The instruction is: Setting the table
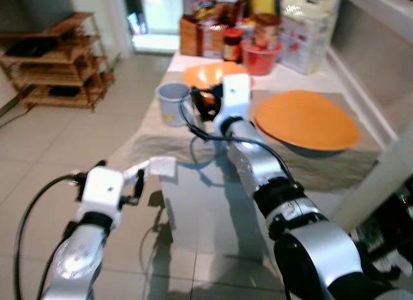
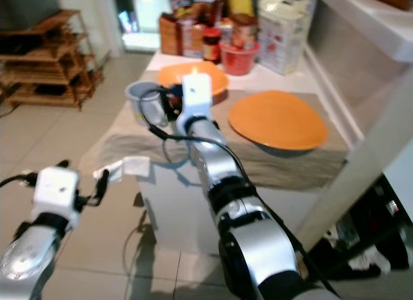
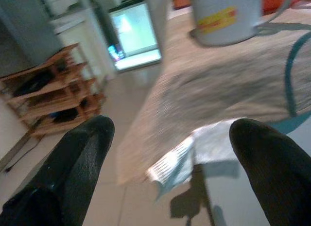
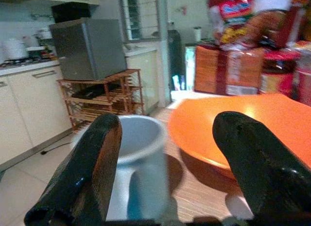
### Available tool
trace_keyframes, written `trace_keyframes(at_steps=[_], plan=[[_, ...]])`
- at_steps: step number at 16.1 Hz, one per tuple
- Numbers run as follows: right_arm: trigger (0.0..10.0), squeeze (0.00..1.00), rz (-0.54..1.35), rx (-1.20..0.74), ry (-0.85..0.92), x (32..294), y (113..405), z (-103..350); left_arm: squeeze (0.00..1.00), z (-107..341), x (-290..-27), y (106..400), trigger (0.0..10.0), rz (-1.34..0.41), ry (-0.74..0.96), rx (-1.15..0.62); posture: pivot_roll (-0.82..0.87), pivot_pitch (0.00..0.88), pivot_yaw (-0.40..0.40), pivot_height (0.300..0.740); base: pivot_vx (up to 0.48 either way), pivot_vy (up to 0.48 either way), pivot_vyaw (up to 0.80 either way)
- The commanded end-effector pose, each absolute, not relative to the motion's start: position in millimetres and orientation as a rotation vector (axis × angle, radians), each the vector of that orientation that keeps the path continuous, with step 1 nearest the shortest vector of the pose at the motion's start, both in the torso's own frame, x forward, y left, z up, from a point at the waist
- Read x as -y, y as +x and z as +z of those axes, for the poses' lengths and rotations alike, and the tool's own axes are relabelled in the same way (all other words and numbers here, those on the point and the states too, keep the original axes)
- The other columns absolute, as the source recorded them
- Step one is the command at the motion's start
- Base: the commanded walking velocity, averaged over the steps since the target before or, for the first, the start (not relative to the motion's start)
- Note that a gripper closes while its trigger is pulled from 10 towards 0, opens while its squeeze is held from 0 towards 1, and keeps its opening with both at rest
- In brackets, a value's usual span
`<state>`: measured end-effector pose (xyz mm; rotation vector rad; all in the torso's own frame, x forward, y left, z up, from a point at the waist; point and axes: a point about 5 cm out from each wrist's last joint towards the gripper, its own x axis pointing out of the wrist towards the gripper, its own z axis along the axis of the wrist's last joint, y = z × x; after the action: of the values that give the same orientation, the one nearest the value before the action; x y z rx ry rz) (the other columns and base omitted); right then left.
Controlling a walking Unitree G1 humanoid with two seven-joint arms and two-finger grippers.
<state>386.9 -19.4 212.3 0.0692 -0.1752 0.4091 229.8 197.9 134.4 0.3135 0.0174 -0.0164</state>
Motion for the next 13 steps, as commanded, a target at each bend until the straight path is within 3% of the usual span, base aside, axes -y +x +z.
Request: trace_keyframes(at_steps=[1,6,13], plan=[[10.0,0.0,0.403,0.201,0.069,17.4,387.1,217.9,0.0,137.9,-199.0,227.1,10.0,-0.005,0.32,-0.012,0.26,0.0,-0.025,0.74,0.0,0.0,0.0],[10.0,0.0,0.271,0.378,-0.014,46.1,388.3,233.6,0.0,135.1,-188.6,230.1,10.0,-0.026,0.293,-0.021,0.19,0.0,-0.023,0.74,0.0,0.0,0.0],[10.0,0.0,0.302,0.181,0.029,30.8,398.8,222.7,0.0,137.9,-185.1,228.7,10.0,-0.047,0.295,-0.022,0.22,0.0,-0.005,0.74,0.0,0.0,0.0]])
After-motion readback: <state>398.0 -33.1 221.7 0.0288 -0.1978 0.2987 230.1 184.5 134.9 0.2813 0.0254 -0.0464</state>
